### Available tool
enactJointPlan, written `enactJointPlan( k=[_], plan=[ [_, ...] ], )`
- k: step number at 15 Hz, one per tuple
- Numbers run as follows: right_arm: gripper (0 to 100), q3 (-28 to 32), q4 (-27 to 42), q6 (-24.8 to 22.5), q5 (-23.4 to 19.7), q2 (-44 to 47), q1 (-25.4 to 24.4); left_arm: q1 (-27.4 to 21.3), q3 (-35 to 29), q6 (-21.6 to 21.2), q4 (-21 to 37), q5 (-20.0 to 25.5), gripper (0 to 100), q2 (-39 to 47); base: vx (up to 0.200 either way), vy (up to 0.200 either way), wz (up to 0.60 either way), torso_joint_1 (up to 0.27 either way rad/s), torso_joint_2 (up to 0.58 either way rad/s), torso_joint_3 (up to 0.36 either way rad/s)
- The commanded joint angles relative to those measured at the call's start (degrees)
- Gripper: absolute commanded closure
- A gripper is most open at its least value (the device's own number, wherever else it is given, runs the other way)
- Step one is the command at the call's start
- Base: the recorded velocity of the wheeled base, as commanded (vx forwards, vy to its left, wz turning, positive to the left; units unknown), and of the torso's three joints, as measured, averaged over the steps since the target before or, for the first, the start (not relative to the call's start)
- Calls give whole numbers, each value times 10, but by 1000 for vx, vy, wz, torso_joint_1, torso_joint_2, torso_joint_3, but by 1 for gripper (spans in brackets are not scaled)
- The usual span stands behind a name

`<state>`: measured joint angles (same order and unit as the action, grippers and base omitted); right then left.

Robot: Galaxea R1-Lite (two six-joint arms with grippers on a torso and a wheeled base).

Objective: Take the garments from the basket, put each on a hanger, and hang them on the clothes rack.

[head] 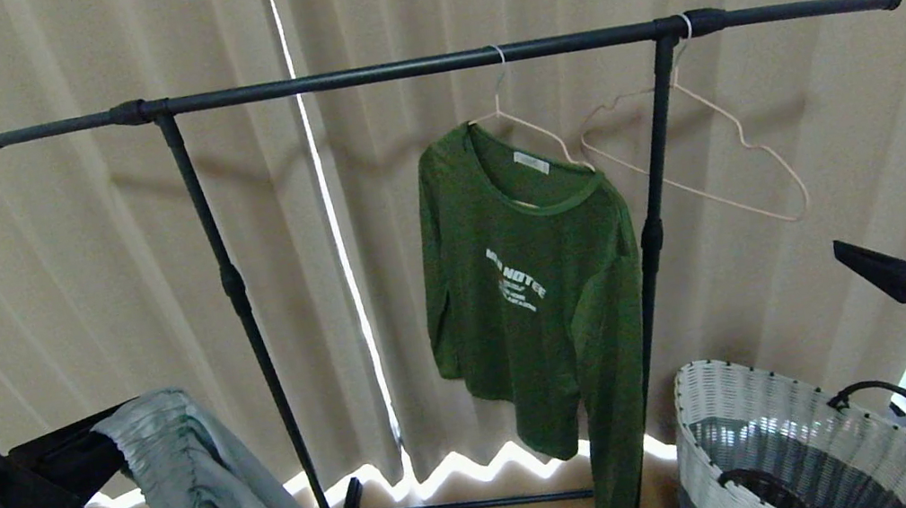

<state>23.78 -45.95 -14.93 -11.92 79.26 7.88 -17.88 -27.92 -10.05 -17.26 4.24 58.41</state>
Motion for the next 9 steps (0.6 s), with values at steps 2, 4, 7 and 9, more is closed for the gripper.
enactJointPlan(
  k=[2,4,7,9],
  plan=[
    [0,2,0,-4,1,-6,3,0,8,0,-5,13,100,0,0,0,0,210,-495,-283],
    [0,4,-1,-19,1,-6,3,0,15,-1,-21,13,100,2,0,0,0,215,-498,-276],
    [0,2,-5,-33,-3,-16,3,0,46,-12,-67,13,100,3,0,0,0,194,-434,-240],
    [0,11,7,-36,-1,-20,4,0,52,-14,-76,14,100,4,0,0,0,61,-122,-78]
  ],
)
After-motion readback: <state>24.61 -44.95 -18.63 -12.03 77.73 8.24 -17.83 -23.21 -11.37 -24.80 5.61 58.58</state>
